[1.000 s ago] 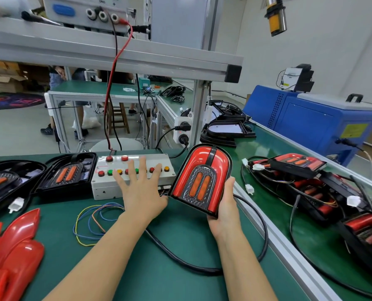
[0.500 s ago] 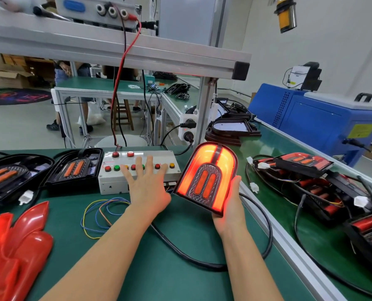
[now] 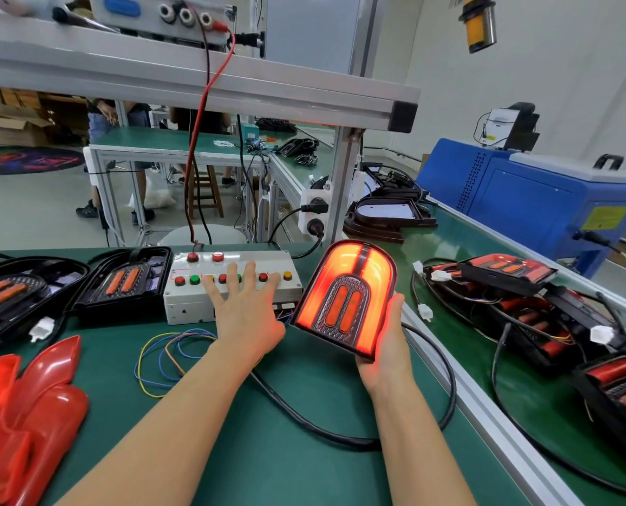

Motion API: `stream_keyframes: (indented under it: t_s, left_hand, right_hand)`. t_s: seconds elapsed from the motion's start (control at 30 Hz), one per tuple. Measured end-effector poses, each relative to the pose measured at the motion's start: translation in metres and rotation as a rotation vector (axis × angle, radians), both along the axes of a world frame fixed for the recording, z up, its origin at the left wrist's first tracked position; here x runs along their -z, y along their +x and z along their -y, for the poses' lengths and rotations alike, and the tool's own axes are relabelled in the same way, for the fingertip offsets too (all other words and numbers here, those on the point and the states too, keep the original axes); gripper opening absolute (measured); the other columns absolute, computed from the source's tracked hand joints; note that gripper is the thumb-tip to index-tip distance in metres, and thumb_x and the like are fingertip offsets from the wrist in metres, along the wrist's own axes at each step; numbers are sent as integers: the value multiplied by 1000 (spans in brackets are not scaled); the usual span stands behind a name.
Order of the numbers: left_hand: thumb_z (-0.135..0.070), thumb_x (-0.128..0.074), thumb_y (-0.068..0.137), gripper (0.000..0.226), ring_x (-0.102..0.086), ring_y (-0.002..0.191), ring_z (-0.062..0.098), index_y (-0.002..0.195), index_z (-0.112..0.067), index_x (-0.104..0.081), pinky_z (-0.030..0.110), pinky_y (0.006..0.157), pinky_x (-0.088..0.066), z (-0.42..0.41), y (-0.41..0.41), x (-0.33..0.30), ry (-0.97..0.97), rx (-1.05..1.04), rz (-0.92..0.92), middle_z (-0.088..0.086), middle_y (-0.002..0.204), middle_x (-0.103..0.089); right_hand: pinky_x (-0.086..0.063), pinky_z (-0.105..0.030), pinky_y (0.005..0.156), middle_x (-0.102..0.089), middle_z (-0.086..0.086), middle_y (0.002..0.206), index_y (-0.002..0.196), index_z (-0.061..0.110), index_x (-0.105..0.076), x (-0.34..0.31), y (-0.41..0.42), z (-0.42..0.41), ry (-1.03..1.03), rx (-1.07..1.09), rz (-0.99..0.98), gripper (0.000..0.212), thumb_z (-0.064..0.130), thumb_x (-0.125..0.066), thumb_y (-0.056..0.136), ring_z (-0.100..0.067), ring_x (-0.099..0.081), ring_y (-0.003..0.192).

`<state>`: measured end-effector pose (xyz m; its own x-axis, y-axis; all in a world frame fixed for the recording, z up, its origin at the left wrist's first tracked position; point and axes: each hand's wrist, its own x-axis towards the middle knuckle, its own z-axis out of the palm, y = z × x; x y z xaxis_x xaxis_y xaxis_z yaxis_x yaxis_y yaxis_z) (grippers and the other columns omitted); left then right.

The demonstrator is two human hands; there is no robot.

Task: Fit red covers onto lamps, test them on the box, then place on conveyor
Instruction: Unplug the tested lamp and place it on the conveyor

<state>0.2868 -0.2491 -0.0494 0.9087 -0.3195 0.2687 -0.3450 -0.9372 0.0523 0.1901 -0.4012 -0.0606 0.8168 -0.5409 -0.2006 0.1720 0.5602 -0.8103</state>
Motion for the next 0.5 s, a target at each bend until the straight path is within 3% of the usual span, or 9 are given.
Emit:
stream_keyframes:
  t_s: [0.1, 0.27, 0.4, 0.5]
  left_hand:
    - [-39, -62, 80, 82, 8, 145, 35, 147, -41, -13, 66, 108, 8, 0, 0, 0, 3, -1, -5, 6, 160, 0]
    - [-40, -62, 80, 84, 7, 145, 34, 147, -41, -12, 66, 108, 8, 0, 0, 0, 13, -2, -5, 6, 160, -1]
    - [-39, -61, 79, 82, 7, 145, 34, 147, -41, -13, 65, 108, 8, -1, 1, 0, 15, 6, -8, 5, 159, -1]
    - [-39, -60, 79, 82, 7, 145, 34, 146, -40, -14, 65, 108, 7, -2, 1, -1, 22, 13, -2, 5, 159, -1]
  right_hand:
    - [-57, -29, 64, -77, 0, 94, 105, 28, -68, -2, -2, 0, -20, 18, -54, 49, 67, -42, 89, -15, -74, 84]
    - [-50, -38, 89, -77, 1, 83, 94, 26, -69, -6, -5, -2, -68, 67, -180, 46, 65, -45, 91, -18, -72, 85]
    - [-52, -35, 75, -76, 2, 73, 87, 22, -70, -9, -8, 0, -113, 55, -247, 43, 57, -45, 96, -15, -73, 65]
    - [-49, -33, 72, -72, 3, 61, 85, 20, -67, -9, -8, 1, -175, 43, -321, 41, 52, -45, 98, -20, -68, 72]
